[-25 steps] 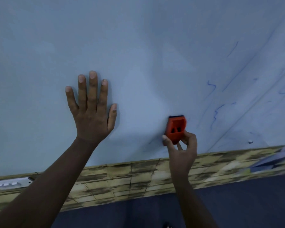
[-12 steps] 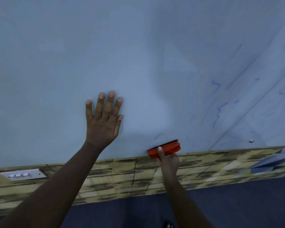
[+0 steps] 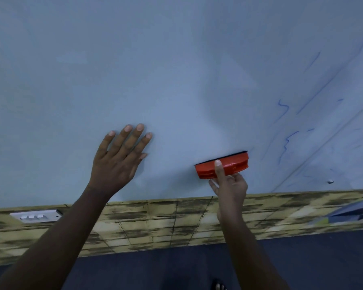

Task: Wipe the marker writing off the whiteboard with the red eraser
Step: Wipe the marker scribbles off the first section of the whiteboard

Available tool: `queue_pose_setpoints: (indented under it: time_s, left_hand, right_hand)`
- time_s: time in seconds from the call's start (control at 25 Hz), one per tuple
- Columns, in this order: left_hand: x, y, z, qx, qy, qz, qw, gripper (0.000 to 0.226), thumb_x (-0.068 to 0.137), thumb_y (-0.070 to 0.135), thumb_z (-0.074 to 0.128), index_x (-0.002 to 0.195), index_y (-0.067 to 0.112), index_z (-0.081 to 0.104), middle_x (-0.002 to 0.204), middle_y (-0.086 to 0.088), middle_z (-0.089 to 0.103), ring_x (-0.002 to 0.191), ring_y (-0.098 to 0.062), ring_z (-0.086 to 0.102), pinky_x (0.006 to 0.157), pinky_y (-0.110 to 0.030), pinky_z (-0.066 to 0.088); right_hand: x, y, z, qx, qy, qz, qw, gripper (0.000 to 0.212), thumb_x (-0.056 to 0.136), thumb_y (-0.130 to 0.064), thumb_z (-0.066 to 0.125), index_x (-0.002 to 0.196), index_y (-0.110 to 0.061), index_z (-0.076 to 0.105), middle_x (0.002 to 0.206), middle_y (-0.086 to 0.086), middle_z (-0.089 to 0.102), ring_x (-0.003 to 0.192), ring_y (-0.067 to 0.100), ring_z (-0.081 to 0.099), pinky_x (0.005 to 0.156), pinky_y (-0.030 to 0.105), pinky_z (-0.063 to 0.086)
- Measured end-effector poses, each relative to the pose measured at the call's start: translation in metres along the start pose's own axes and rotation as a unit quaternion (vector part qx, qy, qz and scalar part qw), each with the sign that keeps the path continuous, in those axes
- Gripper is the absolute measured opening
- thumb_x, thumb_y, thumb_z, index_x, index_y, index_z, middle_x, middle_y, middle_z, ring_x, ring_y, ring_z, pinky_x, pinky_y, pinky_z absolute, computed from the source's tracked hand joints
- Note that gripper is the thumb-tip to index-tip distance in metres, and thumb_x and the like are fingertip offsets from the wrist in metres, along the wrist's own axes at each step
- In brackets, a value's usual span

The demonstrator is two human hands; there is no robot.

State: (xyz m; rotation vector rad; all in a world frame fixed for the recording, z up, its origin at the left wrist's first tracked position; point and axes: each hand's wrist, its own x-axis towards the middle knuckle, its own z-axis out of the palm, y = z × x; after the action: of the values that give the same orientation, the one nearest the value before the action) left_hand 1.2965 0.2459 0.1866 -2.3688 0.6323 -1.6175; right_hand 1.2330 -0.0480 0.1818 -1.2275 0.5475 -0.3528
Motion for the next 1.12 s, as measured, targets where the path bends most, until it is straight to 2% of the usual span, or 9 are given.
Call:
queue_pose_setpoints:
  time_s: [0.12,0.28,0.36,0.44,0.52,0.68,0.88,1.0,1.12]
  left_hand:
    - [-0.013,-0.005,-0.004,0.007,-0.004,-0.012,1.0,0.069,0.106,0.038,0.067,0.164,0.014,0.039,0.176,-0.008,0.022,0.163,-0.027,0.02,0.131,-0.051,0.017]
    - [-0.034,-0.006,-0.006,0.009,-0.026,-0.04,0.999,0.075,0.105,0.038,0.07,0.165,0.009,0.035,0.176,-0.01,0.018,0.163,-0.03,0.017,0.131,-0.058,0.015]
    - [-0.039,-0.002,-0.008,0.003,-0.037,-0.056,0.998,0.077,0.106,0.039,0.069,0.165,0.007,0.032,0.177,-0.011,0.016,0.163,-0.031,0.016,0.13,-0.062,0.015]
    - [-0.047,0.006,-0.01,-0.009,-0.057,-0.074,0.996,0.077,0.107,0.038,0.067,0.165,0.004,0.03,0.177,-0.014,0.013,0.163,-0.034,0.015,0.128,-0.067,0.013]
    - [-0.051,0.01,-0.013,-0.023,-0.078,-0.088,0.993,0.077,0.107,0.037,0.067,0.165,0.002,0.03,0.176,-0.016,0.014,0.162,-0.036,0.017,0.126,-0.07,0.013]
    - [-0.048,0.017,-0.025,-0.049,-0.09,-0.123,0.987,0.075,0.105,0.032,0.071,0.163,0.003,0.035,0.173,-0.017,0.021,0.16,-0.036,0.021,0.125,-0.07,0.019]
    - [-0.024,0.039,-0.029,-0.078,-0.056,-0.186,0.978,0.059,0.104,0.024,0.069,0.154,-0.003,0.05,0.163,-0.02,0.032,0.151,-0.037,0.032,0.119,-0.062,0.033]
    - [0.003,0.07,-0.024,-0.104,-0.054,-0.168,0.979,0.058,0.104,0.024,0.067,0.153,-0.002,0.051,0.162,-0.019,0.033,0.151,-0.037,0.032,0.119,-0.061,0.032]
    - [0.027,0.107,-0.014,-0.111,-0.063,-0.126,0.984,0.063,0.103,0.03,0.066,0.158,0.004,0.047,0.166,-0.017,0.031,0.156,-0.039,0.024,0.12,-0.063,0.028]
  right_hand:
    - [-0.001,0.055,0.002,-0.007,-0.004,0.099,0.995,0.033,0.09,-0.028,0.079,0.113,-0.007,0.067,0.112,0.023,0.074,0.101,0.038,0.073,0.082,0.039,0.064]
    - [-0.005,0.098,0.004,0.067,-0.052,0.188,0.978,0.051,0.099,-0.018,0.067,0.145,-0.007,0.049,0.134,0.019,0.067,0.096,0.024,0.076,0.066,0.026,0.062]
    - [-0.006,0.111,0.009,0.054,-0.069,0.202,0.975,0.053,0.1,-0.018,0.067,0.147,-0.007,0.046,0.138,0.019,0.064,0.099,0.027,0.074,0.074,0.032,0.064]
    - [-0.011,0.123,0.014,0.028,-0.093,0.221,0.97,0.055,0.099,-0.021,0.069,0.147,-0.007,0.046,0.139,0.019,0.064,0.11,0.035,0.072,0.097,0.045,0.059]
    - [-0.021,0.127,0.023,0.017,-0.115,0.231,0.966,0.056,0.096,-0.026,0.072,0.143,-0.008,0.049,0.132,0.019,0.068,0.108,0.034,0.074,0.101,0.047,0.056]
    - [-0.041,0.109,0.047,0.03,-0.106,0.21,0.971,0.044,0.09,-0.028,0.079,0.123,-0.004,0.061,0.112,0.017,0.076,0.092,0.029,0.078,0.091,0.042,0.062]
    - [-0.021,0.044,0.019,0.028,-0.01,0.075,0.997,0.041,0.085,-0.028,0.085,0.108,0.002,0.07,0.096,0.017,0.078,0.085,0.03,0.078,0.072,0.037,0.065]
    - [0.011,0.012,-0.022,0.027,0.043,0.025,0.998,0.034,0.088,-0.028,0.083,0.102,0.0,0.074,0.092,0.021,0.076,0.081,0.031,0.076,0.07,0.037,0.065]
    - [0.043,0.007,-0.06,0.025,0.075,0.036,0.996,0.032,0.089,-0.03,0.081,0.1,-0.001,0.073,0.096,0.02,0.076,0.084,0.032,0.077,0.071,0.037,0.065]
